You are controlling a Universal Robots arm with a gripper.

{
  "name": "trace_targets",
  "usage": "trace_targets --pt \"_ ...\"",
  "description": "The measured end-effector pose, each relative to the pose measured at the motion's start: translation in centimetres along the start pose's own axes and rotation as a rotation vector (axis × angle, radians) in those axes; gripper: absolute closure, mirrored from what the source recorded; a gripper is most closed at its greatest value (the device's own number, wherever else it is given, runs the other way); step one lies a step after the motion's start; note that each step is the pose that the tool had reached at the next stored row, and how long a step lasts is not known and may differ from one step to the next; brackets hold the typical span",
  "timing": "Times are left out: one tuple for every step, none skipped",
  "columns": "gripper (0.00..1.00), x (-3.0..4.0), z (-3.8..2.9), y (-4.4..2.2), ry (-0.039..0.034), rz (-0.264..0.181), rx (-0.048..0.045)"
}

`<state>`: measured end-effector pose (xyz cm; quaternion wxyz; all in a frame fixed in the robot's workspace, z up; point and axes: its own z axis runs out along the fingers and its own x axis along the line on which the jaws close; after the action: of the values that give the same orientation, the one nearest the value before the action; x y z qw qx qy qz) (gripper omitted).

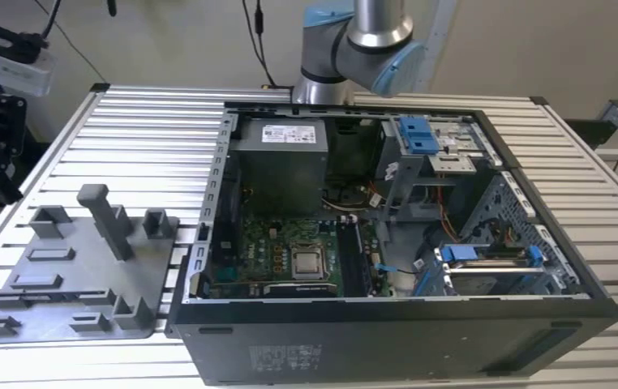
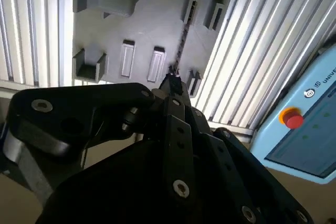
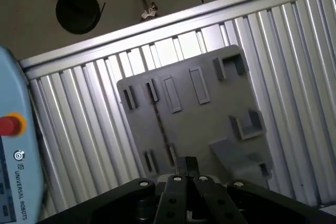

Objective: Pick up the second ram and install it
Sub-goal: 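Pick up the second ram and move it above second insertion slot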

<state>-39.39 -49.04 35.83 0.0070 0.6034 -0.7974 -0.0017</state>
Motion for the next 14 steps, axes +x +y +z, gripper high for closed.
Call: trace_targets --pt "0.89 0.0 0.06 0.0 0.0 -0.018 0.0004" --pt "0.89 0.0 0.11 0.0 0.0001 -0.036 0.0008" --pt "0.89 0.0 0.18 0.0 0.0002 -0.054 0.0014" --pt "0.89 0.0 0.23 0.0 0.0003 -0.073 0.0021" --pt "0.89 0.0 0.28 -0.01 0.0004 -0.09 0.0026" --pt "0.89 0.0 0.32 0.0 0.0007 -0.108 0.0028" --pt "0.89 0.0 0.36 -0.01 0.0008 -0.126 0.003" --pt "0.89 0.0 0.41 -0.01 0.0009 -0.144 0.0033" --pt "0.89 -0.01 0.45 -0.01 0.0012 -0.164 0.0034" --pt "0.89 0.0 0.48 -0.01 0.0013 -0.182 0.0036" --pt "0.89 0.0 0.52 -0.01 0.0015 -0.2 0.0037" --pt "0.89 0.0 0.55 -0.01 0.0018 -0.217 0.0038" --pt "0.89 0.0 0.57 -0.01 0.002 -0.231 0.0039" --pt "0.89 0.0 0.59 -0.01 0.0022 -0.243 0.0039"
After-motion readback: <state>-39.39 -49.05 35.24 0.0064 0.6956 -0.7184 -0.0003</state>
